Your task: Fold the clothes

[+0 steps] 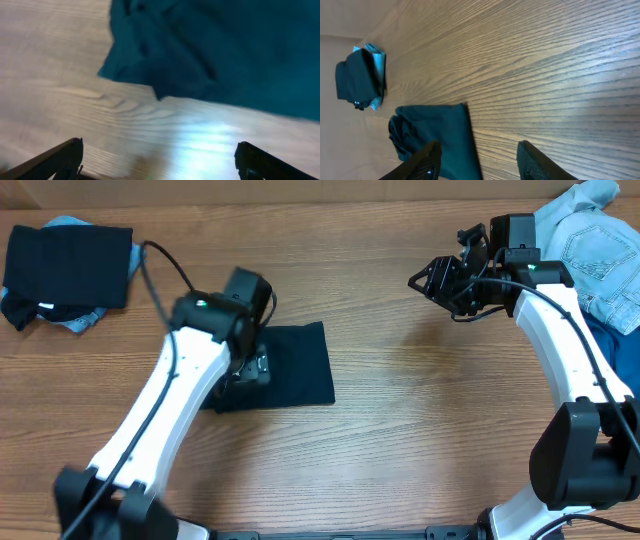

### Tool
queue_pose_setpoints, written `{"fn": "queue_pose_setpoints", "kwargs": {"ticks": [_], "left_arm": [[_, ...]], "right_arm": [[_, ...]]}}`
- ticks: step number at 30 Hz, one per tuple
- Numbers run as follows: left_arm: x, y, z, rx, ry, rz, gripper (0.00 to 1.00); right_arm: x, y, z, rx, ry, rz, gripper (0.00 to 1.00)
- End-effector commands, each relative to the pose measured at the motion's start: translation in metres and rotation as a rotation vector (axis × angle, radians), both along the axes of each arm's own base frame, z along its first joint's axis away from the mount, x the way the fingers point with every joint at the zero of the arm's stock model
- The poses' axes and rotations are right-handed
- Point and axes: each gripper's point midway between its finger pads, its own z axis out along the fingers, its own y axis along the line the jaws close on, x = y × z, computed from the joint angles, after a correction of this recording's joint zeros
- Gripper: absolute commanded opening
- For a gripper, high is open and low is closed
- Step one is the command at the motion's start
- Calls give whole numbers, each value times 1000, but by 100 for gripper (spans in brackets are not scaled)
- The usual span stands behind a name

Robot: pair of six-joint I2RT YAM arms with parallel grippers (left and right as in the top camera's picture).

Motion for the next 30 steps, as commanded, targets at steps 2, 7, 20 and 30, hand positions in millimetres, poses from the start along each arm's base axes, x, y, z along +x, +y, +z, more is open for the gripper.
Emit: {"fn": "queue_pose_setpoints", "kwargs": {"ticks": [2, 7, 20, 30], "left_arm": [[5, 23, -35, 165, -14, 132, 98], [32, 19, -61, 162, -70, 126, 100], [26, 20, -107, 205, 55, 147, 66], [-3, 64, -63, 357, 90, 231, 35]], "right_arm": [[2, 1, 10, -11, -41, 24, 53], [2, 1, 10, -11, -45, 24, 53], [2, 1, 11, -23, -70, 59, 53], [6, 2, 13, -24, -92, 59, 53]]}}
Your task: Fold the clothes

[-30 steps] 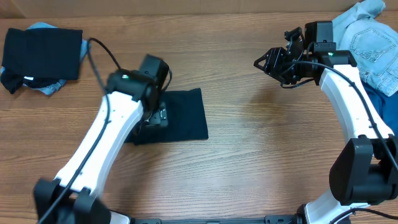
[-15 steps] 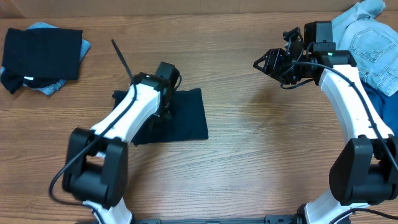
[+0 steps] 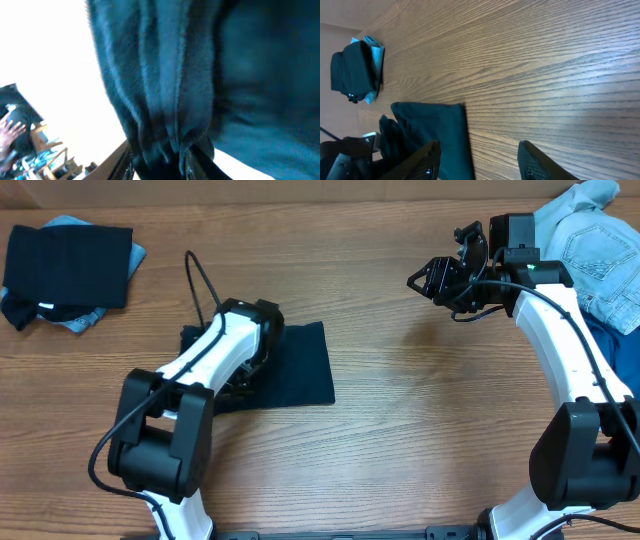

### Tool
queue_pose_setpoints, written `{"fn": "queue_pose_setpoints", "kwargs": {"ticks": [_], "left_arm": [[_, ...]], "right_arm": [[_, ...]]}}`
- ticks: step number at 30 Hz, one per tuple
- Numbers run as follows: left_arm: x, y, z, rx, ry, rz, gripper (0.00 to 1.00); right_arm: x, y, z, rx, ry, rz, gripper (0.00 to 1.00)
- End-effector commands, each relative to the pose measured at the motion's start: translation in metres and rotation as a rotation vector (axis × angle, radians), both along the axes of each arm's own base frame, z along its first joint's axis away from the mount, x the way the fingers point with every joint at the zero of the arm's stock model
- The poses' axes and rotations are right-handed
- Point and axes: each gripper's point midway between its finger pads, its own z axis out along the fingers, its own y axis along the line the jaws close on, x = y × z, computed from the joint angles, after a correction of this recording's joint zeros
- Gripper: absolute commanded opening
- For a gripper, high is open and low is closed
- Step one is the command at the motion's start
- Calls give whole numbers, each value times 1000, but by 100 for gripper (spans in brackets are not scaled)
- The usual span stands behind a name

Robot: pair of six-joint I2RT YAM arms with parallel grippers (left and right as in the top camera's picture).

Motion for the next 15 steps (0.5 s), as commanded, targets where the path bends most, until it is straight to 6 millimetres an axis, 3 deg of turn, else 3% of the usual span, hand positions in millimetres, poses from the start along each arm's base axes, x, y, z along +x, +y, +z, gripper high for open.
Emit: {"fn": "queue_pose_setpoints", "kwargs": {"ticks": [1, 5, 9, 15], "left_arm": [[1, 24, 33, 52, -102, 59, 36], [-4, 44, 52, 65, -140, 111, 52], [-14, 65, 57, 84, -111, 173, 66], [-20, 98, 67, 162, -110, 234, 77]], "right_arm": [[3, 1, 12, 2, -41, 13, 54], [3, 1, 12, 2, -40, 13, 54], [3, 1, 12, 2, -40, 13, 54], [2, 1, 11, 1, -36, 15, 54]]}}
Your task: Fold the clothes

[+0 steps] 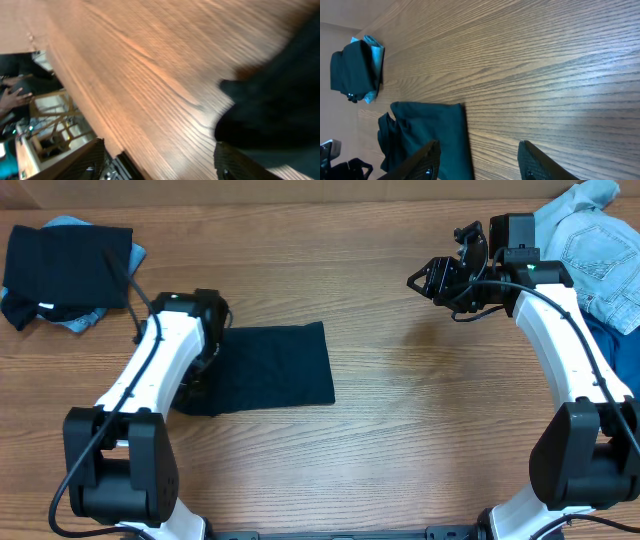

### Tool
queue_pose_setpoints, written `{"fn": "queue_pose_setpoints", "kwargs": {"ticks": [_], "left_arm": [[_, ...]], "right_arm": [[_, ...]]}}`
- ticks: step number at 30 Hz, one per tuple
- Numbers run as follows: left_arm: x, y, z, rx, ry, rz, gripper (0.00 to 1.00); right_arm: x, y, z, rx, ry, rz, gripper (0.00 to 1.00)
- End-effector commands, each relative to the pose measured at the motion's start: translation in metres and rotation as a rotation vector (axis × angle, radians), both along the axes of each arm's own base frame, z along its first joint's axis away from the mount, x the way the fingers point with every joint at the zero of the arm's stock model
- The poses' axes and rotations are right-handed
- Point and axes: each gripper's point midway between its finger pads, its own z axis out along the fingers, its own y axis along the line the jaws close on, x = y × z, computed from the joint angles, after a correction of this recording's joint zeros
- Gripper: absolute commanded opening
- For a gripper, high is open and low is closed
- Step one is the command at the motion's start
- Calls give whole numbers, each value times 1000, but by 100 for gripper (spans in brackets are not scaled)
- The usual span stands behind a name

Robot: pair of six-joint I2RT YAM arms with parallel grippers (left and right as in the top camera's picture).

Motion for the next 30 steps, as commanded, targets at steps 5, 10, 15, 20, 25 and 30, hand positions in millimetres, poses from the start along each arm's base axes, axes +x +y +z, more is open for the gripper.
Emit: {"fn": "queue_pose_setpoints", "kwargs": {"ticks": [5, 10, 15, 20, 25, 30], "left_arm": [[9, 34, 26, 76, -77, 68, 77], [47, -14, 17, -228, -122, -84, 74], [78, -65, 4, -373, -195, -243, 79], [101, -111, -19, -547, -231, -465, 80], [96, -123, -54, -665, -189, -659, 81], [91, -93, -78, -645, -199, -602, 77]], "right_arm": [[-2, 1, 9, 0, -17, 15, 56], [0, -2, 7, -19, -17, 3, 57], [-1, -2, 6, -22, -12, 2, 57], [-2, -2, 6, -22, -9, 2, 57], [-4, -4, 3, -29, 8, -2, 57], [-5, -3, 3, -27, 15, -5, 56]]}}
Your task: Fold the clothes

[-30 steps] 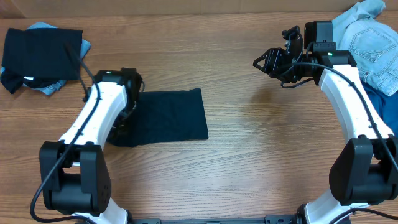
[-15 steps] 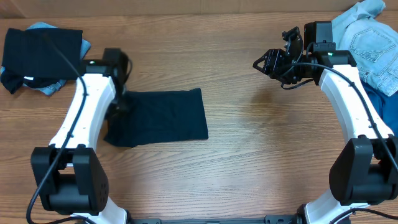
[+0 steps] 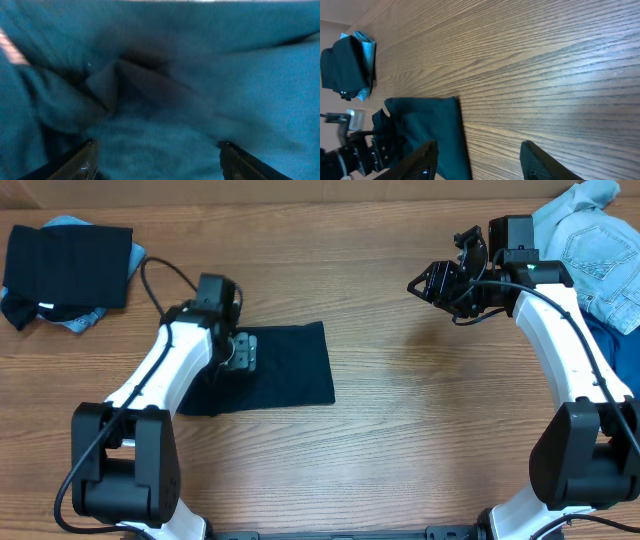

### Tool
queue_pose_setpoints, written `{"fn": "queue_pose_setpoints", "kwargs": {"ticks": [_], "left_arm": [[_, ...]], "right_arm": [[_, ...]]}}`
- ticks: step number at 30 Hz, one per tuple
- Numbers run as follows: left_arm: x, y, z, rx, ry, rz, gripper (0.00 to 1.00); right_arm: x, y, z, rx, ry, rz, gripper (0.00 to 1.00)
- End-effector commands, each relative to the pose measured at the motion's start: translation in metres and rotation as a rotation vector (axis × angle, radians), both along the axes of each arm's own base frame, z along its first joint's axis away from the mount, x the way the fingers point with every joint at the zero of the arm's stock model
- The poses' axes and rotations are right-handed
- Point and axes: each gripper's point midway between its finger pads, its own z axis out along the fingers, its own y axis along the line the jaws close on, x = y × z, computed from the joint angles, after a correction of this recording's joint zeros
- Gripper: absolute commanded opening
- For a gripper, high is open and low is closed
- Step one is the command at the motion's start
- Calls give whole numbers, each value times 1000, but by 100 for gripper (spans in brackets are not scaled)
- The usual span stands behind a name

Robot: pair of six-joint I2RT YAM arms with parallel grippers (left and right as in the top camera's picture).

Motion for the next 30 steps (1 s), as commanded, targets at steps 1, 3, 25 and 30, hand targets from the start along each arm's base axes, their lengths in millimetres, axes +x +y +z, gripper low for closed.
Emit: {"fn": "queue_pose_setpoints", "kwargs": {"ticks": [1, 3, 25, 30], "left_arm": [[-6, 26, -12, 0, 11, 5, 76], [-5, 48, -12, 46, 5, 78, 76], [33, 61, 39, -15, -104, 134, 82], [44, 91, 24, 93, -122, 232, 78]], "right_arm": [[3, -1, 10, -8, -29, -3, 56], [3, -1, 10, -7, -28, -4, 56], [-16, 9, 2, -19, 35, 49, 60], [-21, 18, 0, -29, 35, 86, 60]]}}
